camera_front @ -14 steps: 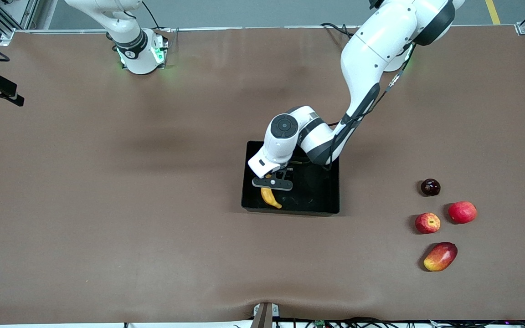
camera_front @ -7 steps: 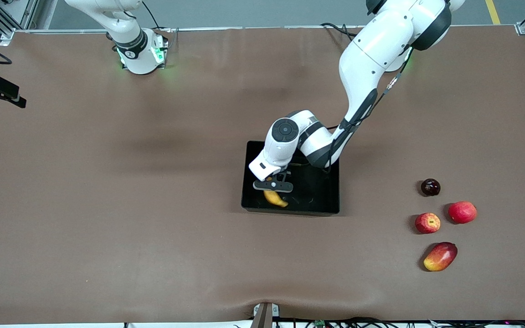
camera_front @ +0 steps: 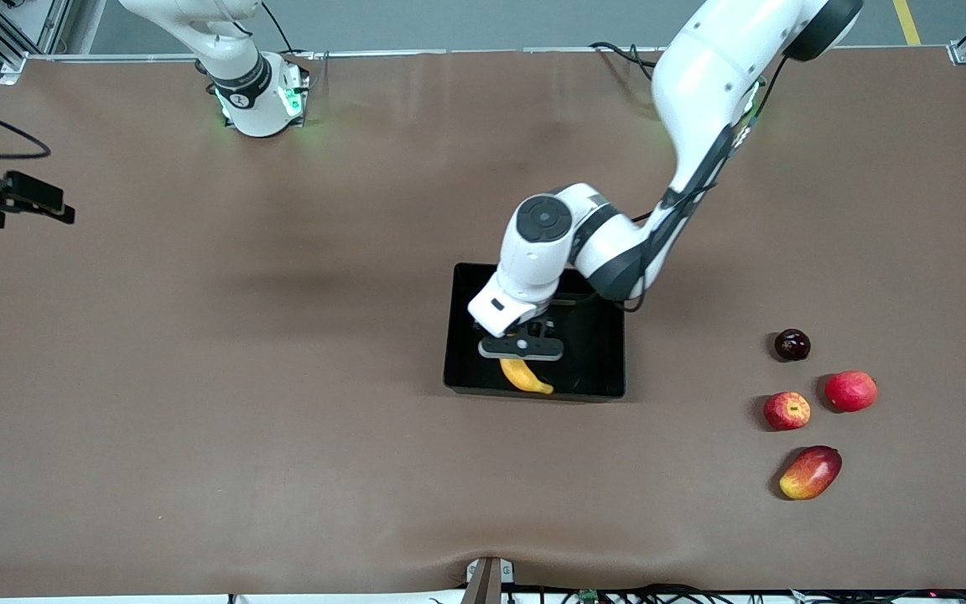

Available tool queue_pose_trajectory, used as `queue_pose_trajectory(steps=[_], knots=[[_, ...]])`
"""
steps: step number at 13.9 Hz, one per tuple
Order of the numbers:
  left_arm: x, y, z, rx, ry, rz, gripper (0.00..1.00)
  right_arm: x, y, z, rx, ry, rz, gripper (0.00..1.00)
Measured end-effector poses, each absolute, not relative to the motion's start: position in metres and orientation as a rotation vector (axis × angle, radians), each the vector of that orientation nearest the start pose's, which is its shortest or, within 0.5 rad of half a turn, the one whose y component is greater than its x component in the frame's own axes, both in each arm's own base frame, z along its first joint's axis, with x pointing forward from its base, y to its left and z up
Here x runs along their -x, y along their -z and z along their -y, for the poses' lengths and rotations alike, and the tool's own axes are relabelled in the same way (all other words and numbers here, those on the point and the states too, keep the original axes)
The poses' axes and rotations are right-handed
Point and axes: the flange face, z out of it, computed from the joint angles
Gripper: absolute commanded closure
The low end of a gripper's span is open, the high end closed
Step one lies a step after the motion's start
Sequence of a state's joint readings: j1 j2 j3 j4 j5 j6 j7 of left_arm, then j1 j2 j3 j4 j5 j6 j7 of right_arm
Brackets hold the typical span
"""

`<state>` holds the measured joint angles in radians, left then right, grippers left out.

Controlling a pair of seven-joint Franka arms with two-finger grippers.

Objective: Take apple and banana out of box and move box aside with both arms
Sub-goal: 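Carry the banana beside the fruits while the right gripper reaches the tray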

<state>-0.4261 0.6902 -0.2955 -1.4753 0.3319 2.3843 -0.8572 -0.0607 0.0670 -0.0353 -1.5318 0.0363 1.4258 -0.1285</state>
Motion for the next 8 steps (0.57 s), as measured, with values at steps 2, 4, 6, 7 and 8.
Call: queue_pose_trajectory(steps=[2, 4, 6, 7, 8], knots=[[-0.61, -0.345, 0.412, 3.214, 0.423, 0.059, 1.0, -0.563, -0.581, 0.047, 3.068, -0.288, 0.055, 0.0], [-0.635, -0.364, 0.364, 3.18, 0.439, 0.039, 1.0, -0.569, -0.57, 0.036, 3.024, -0.303, 0.072, 0.0], [-0.656, -0.361, 0.314, 3.156, 0.413, 0.014, 1.0, -0.576, -0.561, 0.012, 2.996, -0.306, 0.091, 0.0], [-0.665, -0.354, 0.288, 3.145, 0.389, -0.013, 1.0, -0.58, -0.556, -0.002, 2.997, -0.311, 0.098, 0.0], [-0.673, -0.346, 0.258, 3.13, 0.362, -0.055, 1.0, -0.584, -0.55, -0.018, 3.001, -0.308, 0.104, 0.0]])
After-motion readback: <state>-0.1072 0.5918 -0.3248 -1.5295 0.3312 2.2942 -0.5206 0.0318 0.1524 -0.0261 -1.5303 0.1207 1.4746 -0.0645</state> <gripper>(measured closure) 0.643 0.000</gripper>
